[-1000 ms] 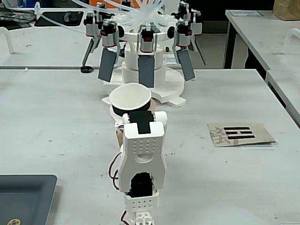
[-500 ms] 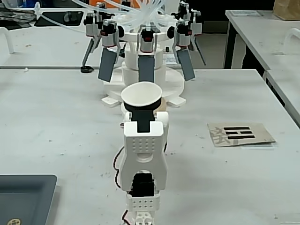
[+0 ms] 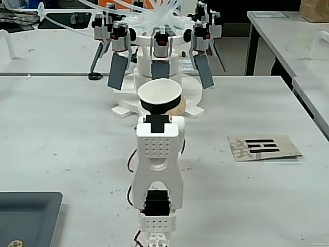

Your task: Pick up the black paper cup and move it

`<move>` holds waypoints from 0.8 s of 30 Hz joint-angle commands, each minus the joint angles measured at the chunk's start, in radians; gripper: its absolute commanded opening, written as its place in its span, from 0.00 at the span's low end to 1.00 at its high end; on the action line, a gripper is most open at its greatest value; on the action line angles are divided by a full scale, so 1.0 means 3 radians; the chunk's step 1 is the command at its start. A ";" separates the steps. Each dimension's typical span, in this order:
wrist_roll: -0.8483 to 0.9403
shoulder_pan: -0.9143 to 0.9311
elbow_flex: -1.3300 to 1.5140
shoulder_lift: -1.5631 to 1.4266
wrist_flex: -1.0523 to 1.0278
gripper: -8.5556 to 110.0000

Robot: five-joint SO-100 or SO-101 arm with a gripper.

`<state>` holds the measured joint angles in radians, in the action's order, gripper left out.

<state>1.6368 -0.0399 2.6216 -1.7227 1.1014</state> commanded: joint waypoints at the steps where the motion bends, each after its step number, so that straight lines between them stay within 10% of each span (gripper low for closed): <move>1: -0.0026 0.0061 -0.0281 0.0000 -0.0031 0.12; 24: -0.0102 0.0092 -0.0956 0.0465 -0.0256 0.13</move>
<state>1.6107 -0.0230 2.3899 -1.5754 1.0278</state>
